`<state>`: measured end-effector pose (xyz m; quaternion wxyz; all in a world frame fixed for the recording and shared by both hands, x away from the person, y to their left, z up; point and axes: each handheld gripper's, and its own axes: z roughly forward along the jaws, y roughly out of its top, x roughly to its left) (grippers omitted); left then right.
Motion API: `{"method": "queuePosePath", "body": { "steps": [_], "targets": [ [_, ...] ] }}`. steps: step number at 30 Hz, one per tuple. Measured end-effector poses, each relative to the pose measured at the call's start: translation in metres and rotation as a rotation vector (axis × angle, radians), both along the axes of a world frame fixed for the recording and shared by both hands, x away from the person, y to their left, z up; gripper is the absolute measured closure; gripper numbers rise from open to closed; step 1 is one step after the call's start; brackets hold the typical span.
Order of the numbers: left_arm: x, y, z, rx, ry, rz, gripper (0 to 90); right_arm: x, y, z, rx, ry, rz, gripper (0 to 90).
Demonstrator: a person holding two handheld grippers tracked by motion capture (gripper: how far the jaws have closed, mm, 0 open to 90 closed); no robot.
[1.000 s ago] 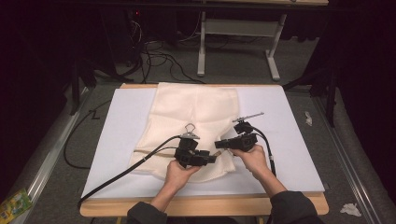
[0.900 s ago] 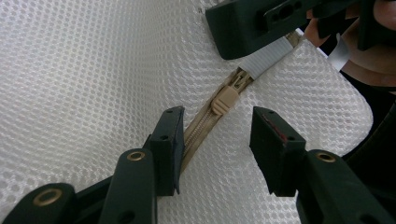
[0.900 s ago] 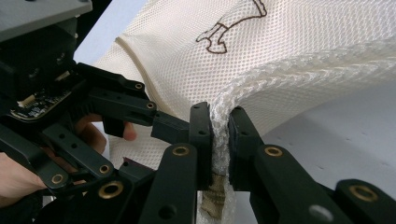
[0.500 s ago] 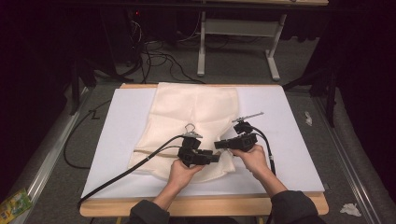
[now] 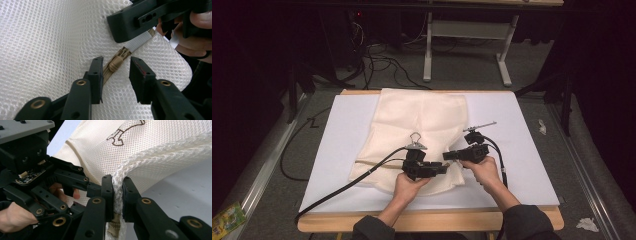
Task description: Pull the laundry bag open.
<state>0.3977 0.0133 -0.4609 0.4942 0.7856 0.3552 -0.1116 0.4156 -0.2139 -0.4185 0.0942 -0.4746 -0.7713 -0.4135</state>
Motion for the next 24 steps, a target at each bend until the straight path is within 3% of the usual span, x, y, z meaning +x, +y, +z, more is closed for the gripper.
{"method": "queuePosePath", "body": {
  "steps": [14, 24],
  "targets": [
    [0.0025, 0.0009, -0.0034, -0.070, 0.045, 0.014, 73.5, 0.0001, 0.0007, 0.0022, 0.001, 0.007, -0.002, 83.8],
    [0.0003, 0.0042, -0.0001, -0.112, 0.028, -0.009, 83.2, 0.0001, 0.0021, 0.0036, -0.004, 0.003, 0.001, 83.8]
  ]
}}
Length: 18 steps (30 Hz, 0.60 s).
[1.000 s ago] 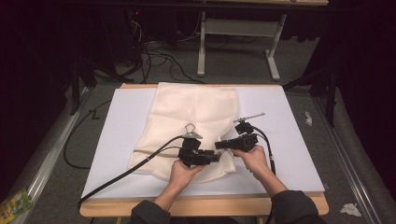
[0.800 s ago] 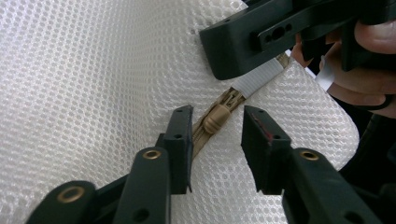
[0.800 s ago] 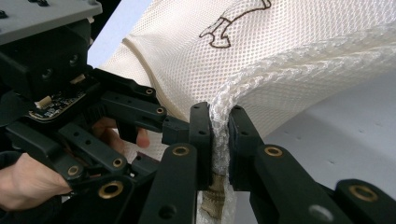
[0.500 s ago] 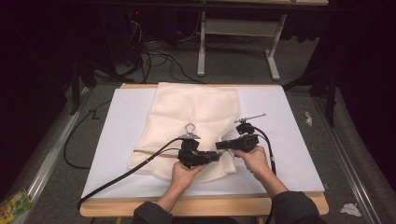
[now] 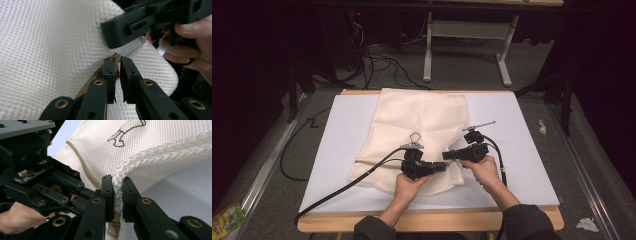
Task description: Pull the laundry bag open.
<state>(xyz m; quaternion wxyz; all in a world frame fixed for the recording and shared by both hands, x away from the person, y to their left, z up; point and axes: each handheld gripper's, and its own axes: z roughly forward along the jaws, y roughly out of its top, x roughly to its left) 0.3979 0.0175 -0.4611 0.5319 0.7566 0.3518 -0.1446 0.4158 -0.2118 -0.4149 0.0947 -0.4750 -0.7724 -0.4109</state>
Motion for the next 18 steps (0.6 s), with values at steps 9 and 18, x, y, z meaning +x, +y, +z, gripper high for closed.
{"method": "queuePosePath", "body": {
  "steps": [9, 18],
  "targets": [
    [0.0003, -0.0012, -0.0013, 0.012, 0.003, 0.016, 79.9, 0.0014, 0.0024, 0.0007, -0.001, -0.005, 0.006, 83.8],
    [-0.0032, -0.0056, -0.0064, 0.011, 0.007, 0.019, 86.7, 0.0012, 0.0003, -0.0011, -0.010, 0.003, 0.002, 83.8]
  ]
}}
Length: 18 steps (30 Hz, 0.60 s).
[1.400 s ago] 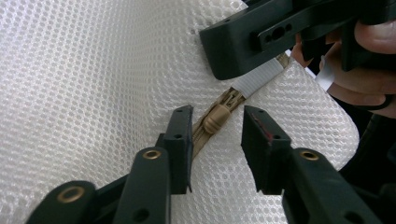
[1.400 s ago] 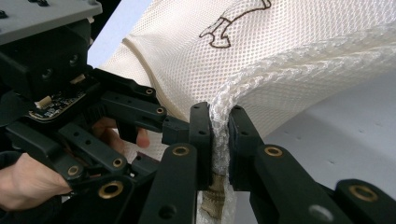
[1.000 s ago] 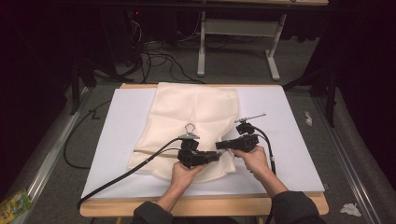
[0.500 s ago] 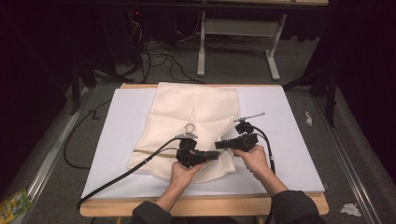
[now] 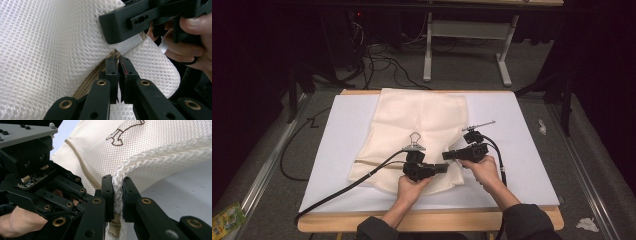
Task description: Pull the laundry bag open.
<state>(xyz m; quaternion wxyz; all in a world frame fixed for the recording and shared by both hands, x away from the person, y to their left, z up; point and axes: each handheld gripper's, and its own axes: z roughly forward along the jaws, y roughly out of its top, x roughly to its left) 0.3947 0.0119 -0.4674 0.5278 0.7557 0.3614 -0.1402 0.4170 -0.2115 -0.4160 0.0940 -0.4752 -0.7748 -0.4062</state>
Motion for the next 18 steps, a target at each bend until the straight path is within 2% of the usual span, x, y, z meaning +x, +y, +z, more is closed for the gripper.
{"method": "queuePosePath", "body": {
  "steps": [4, 7, 9, 13, 18],
  "targets": [
    [0.000, 0.001, 0.003, 0.012, -0.003, 0.006, 87.2, -0.001, -0.001, 0.001, -0.008, -0.019, -0.004, 83.0],
    [0.000, 0.003, 0.006, 0.030, -0.018, 0.002, 87.3, -0.005, 0.001, 0.004, -0.066, -0.056, -0.001, 81.2],
    [0.000, 0.003, 0.006, 0.037, -0.023, 0.004, 87.3, -0.007, 0.003, 0.004, -0.082, -0.070, 0.006, 77.9],
    [0.000, 0.004, 0.008, 0.047, -0.039, 0.010, 87.3, -0.009, 0.004, 0.004, -0.093, -0.058, 0.019, 74.2],
    [0.003, 0.005, 0.010, 0.040, -0.030, 0.011, 87.3, -0.013, 0.000, 0.008, -0.104, -0.044, 0.023, 75.0]
  ]
}}
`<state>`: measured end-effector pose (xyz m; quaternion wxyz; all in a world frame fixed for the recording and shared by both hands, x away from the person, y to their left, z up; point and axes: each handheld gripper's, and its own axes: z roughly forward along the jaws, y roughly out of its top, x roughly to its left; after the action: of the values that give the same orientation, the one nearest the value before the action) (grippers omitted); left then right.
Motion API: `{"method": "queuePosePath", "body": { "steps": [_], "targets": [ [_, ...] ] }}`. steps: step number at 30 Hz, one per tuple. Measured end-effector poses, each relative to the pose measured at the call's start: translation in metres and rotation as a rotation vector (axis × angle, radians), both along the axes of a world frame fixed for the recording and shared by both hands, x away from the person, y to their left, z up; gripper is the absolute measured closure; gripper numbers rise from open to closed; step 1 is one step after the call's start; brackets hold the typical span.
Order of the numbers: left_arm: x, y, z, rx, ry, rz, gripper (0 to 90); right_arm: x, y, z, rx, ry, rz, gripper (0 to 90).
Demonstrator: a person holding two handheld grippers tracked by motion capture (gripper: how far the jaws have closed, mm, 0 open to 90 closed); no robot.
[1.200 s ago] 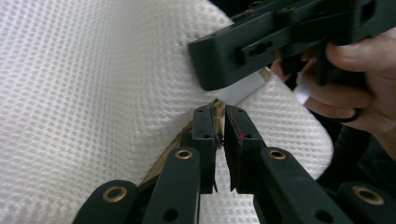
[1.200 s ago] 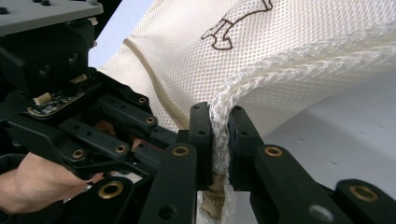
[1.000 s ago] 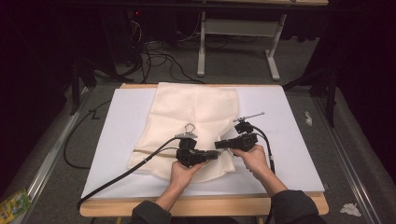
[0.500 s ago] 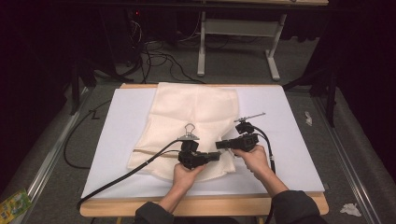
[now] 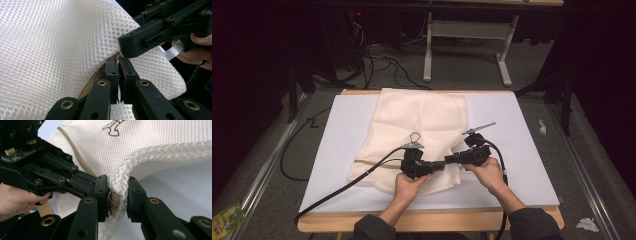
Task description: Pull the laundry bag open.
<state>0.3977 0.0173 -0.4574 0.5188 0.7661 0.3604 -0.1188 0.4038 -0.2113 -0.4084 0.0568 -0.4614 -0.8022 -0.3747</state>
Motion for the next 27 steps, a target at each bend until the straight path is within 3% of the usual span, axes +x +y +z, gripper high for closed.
{"method": "queuePosePath", "body": {
  "steps": [8, 14, 18, 27],
  "targets": [
    [0.0009, 0.0004, 0.0003, 0.024, 0.001, 0.008, 87.3, 0.0008, 0.0021, -0.0005, -0.026, 0.008, 0.021, 83.1],
    [0.0011, 0.0012, 0.0018, 0.033, 0.005, 0.009, 87.4, -0.0010, 0.0023, -0.0001, -0.041, -0.008, 0.021, 84.1],
    [0.0012, 0.0034, 0.0028, 0.083, -0.012, 0.018, 87.4, -0.0012, 0.0000, 0.0007, -0.034, -0.002, 0.007, 84.3],
    [-0.0006, 0.0048, 0.0063, 0.102, -0.031, 0.023, 87.4, -0.0017, -0.0037, 0.0002, -0.027, -0.006, 0.005, 84.3]
  ]
}}
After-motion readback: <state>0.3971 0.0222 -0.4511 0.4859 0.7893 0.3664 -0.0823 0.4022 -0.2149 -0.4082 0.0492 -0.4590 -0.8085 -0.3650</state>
